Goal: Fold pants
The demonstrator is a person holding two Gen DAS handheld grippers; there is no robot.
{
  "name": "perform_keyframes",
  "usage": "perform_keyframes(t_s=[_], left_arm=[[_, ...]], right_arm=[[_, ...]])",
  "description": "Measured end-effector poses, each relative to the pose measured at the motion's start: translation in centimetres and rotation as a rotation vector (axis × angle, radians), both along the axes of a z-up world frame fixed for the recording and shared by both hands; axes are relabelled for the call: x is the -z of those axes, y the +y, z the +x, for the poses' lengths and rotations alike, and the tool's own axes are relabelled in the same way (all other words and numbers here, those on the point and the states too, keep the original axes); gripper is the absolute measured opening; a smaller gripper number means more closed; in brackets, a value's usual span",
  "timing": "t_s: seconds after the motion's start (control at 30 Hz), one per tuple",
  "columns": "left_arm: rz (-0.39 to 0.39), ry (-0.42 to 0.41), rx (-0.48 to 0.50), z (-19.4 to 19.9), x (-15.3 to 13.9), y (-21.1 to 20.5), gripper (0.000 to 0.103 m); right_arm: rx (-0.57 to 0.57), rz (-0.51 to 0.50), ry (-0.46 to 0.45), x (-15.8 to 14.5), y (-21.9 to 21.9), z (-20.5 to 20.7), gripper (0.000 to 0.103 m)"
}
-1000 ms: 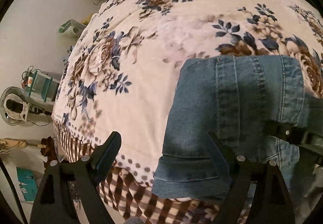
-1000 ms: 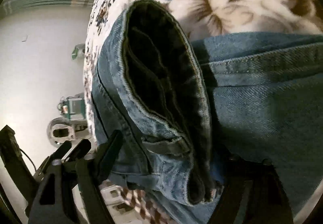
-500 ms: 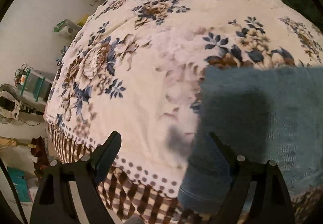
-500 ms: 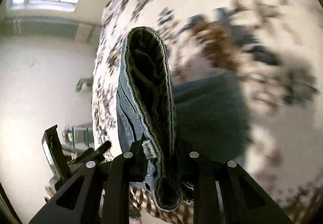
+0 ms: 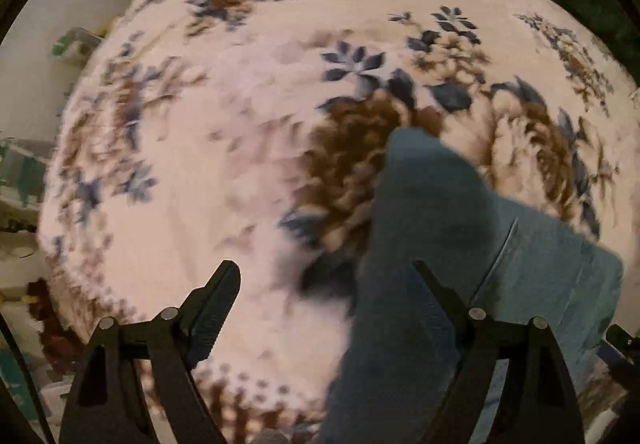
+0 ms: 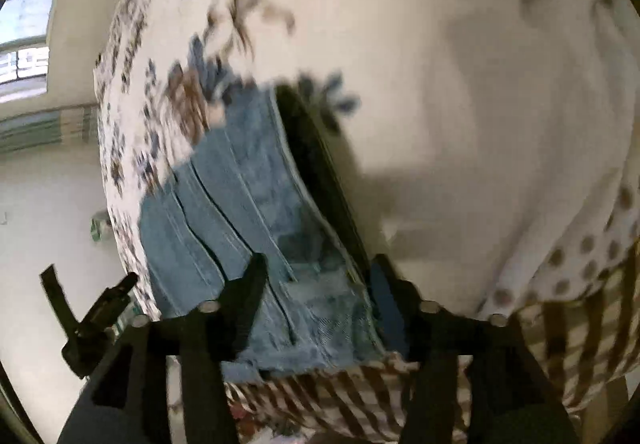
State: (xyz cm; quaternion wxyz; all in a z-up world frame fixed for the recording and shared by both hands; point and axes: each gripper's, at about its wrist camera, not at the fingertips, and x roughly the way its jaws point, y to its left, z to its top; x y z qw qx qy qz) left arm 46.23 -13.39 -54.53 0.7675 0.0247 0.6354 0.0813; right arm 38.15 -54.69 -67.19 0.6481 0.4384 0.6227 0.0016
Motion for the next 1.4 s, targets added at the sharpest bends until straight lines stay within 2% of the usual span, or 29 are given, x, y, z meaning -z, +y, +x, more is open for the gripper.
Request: perform_keyframes(t_s=[0.07,0.2,0.27,0.3,0.33,0.37,0.4,0.43,0.57,0.67,0.73,0.77,0.8,0.83,0.87,0.9,0.93,0.97,1.0,1.03,1.1,1.17,1.2,1.27,1.3,1.37,1.4], left_arm=[[-0.042,0.033,0.01,2.2,1.4,-0.4,0.084],[-0.129,0.116,-0.021,5.9,5.0,0.0,0.084],[-0.226,0.121,-0.057,6.8,5.9,1.0,0.081],[-0.267,0.098,-0.063,7.0,5.8,1.3,0.058],[-0.289,0.089,-0.069,7.2,5.8,1.5,0.05],[-0.286,0.092,-0.084,7.4,6.0,1.8,0.047],[-0.273,0.09,-0.101,7.5,6.1,2.2,0.048],[-0.257,0.091,-0.11,7.6,6.5,2.4,0.05],[-0.209,0.104,-0.089,7.7,7.0,2.0,0.057],[-0.297,0.109,-0.081,8.1,6.2,1.7,0.059],[-0.345,0.126,-0.06,8.8,6.3,1.3,0.066],[-0.361,0.145,-0.046,9.2,6.8,1.1,0.07],[-0.376,0.178,-0.034,9.6,7.7,0.8,0.07],[-0.402,0.205,-0.027,9.9,8.4,0.5,0.07],[-0.416,0.219,-0.018,10.1,8.8,0.2,0.07],[-0.414,0.218,0.011,10.2,8.9,-0.5,0.065],[-0.408,0.196,0.063,10.1,8.6,-1.3,0.052],[-0.368,0.193,0.105,9.8,8.6,-2.0,0.041],[-0.325,0.177,0.143,9.6,8.2,-2.8,0.033],[-0.309,0.149,0.159,9.3,7.6,-3.0,0.031],[-0.344,0.105,0.095,8.9,6.9,-1.9,0.02],[-0.406,0.056,-0.004,8.8,6.5,0.3,0.013],[-0.419,0.048,-0.049,8.9,6.8,1.2,0.01],[-0.478,0.073,-0.131,9.2,7.8,2.2,0.01],[-0.484,0.069,-0.153,9.5,7.8,2.5,0.01],[-0.456,0.035,-0.129,9.7,6.5,2.0,0.012],[-0.462,0.031,-0.119,10.0,5.7,1.7,0.016]], right_arm=[[0.014,0.014,0.0,0.4,-0.3,1.5,0.068],[0.002,0.036,0.078,2.9,0.3,4.8,0.068],[0.01,0.057,0.086,4.1,0.3,5.3,0.067],[-0.009,0.058,0.067,4.2,0.6,5.6,0.057],[-0.056,0.028,0.056,3.6,0.8,5.8,0.043],[-0.086,0.002,0.044,3.2,1.1,5.8,0.034],[-0.108,-0.017,0.021,2.6,1.4,5.8,0.015],[-0.108,-0.022,0.0,2.2,1.1,5.6,0.011],[-0.107,-0.033,0.046,2.7,1.5,6.0,0.012],[-0.154,-0.034,0.063,2.1,1.9,6.4,0.019],[-0.14,0.007,0.075,2.4,1.5,6.4,0.039],[-0.118,0.038,0.073,2.7,1.2,6.4,0.043],[-0.11,0.051,0.078,2.9,1.1,6.3,0.048],[-0.108,0.061,0.091,3.3,1.2,6.5,0.049],[-0.114,0.056,0.098,3.5,1.1,6.4,0.049],[-0.116,0.049,0.1,3.6,1.3,6.6,0.049],[-0.119,0.04,0.098,3.6,1.5,6.7,0.047],[-0.123,0.022,0.084,3.2,1.7,6.8,0.044],[-0.124,0.022,0.065,3.0,2.1,7.0,0.024],[-0.128,0.003,0.067,2.8,2.1,7.0,0.016],[-0.125,-0.04,0.043,1.6,2.1,6.6,0.009],[-0.091,-0.055,0.025,0.9,1.6,5.9,0.008],[-0.074,-0.05,0.025,0.8,1.4,5.6,0.008],[-0.055,-0.038,0.032,1.3,1.4,5.4,0.008],[-0.064,-0.043,0.036,1.6,1.6,5.6,0.008],[-0.097,-0.043,0.05,1.9,1.9,6.2,0.009],[-0.109,-0.035,0.054,1.9,1.8,6.3,0.016]])
